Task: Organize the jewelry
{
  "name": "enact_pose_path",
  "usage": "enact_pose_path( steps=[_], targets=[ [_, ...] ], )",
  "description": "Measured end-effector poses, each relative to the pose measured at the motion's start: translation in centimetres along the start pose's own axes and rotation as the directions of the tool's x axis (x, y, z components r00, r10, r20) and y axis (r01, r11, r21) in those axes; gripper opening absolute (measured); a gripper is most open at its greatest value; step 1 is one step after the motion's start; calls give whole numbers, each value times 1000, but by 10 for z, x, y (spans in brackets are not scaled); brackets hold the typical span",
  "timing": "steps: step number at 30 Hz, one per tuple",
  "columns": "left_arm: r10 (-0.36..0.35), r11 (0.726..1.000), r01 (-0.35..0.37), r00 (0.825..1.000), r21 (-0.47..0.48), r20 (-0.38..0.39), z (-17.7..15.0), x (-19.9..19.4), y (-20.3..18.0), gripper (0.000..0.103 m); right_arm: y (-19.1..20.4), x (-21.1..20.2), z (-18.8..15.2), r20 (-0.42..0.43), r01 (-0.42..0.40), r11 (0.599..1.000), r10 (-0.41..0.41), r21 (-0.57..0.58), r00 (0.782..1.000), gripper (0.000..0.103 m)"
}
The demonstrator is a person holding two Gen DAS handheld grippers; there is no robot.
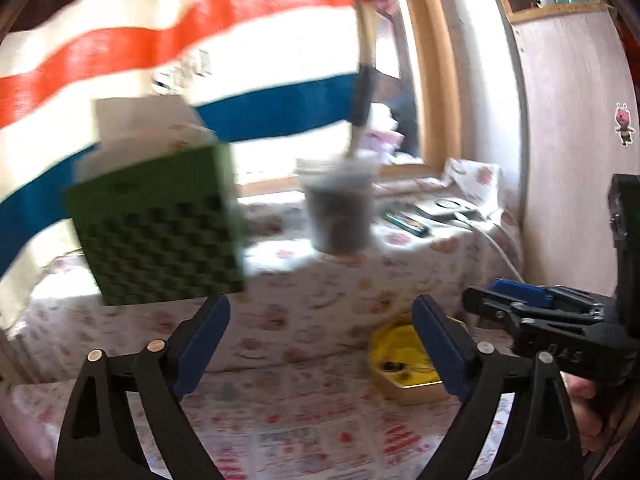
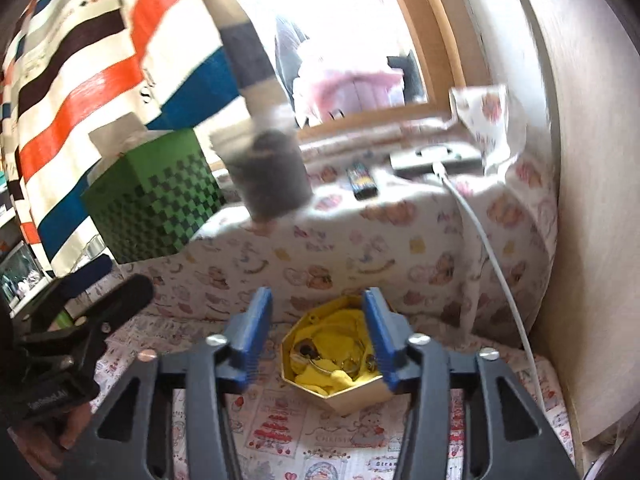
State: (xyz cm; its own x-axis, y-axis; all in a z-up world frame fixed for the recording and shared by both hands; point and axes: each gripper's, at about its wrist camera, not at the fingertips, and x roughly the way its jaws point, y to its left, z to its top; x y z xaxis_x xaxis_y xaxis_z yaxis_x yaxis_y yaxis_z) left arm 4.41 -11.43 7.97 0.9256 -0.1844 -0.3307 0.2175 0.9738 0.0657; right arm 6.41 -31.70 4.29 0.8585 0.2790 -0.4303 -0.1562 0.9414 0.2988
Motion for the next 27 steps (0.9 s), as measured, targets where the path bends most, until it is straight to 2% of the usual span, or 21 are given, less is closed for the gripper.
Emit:
enact_pose_path(
  steps=[3, 5, 8, 10, 14, 19, 22, 24, 27],
  targets=[
    [19, 1000, -18, 999, -21, 46, -4, -16, 12, 94, 10, -7, -3, 31, 20, 999, -19, -37, 999, 50],
    [38, 999, -36, 996, -28, 85, -9, -25, 18, 97, 18, -12, -5, 60, 30, 997, -26, -68, 998, 54],
    [77, 997, -73, 987, -27, 145, -16, -38, 27, 99, 30, -22, -8, 112, 32, 994, -21, -103, 994, 71],
    [129, 992, -125, 973, -34, 190, -22, -48, 31, 101, 35, -26, -10, 129, 27, 994, -13, -106, 992, 92],
    [118, 993, -116, 968, -23, 222, -31, -55, 42, 102, 36, -31, -15, 175, 58, 996, -45, -68, 984, 103],
    [64, 998, -66, 974, 1, 217, -42, -55, 52, 102, 38, -19, -24, 153, 79, 992, -64, -99, 986, 103],
    [104, 994, -108, 971, 10, 214, -53, -51, 57, 102, 36, -6, -35, 107, 74, 992, -63, -98, 992, 103],
    [101, 994, -106, 977, 16, 185, -60, -45, 61, 102, 35, -1, -43, 88, 66, 993, -57, -103, 994, 103],
    [121, 992, -122, 975, -2, 184, -71, -40, 67, 102, 37, 2, -52, 103, 83, 989, -70, -125, 992, 103]
  ],
)
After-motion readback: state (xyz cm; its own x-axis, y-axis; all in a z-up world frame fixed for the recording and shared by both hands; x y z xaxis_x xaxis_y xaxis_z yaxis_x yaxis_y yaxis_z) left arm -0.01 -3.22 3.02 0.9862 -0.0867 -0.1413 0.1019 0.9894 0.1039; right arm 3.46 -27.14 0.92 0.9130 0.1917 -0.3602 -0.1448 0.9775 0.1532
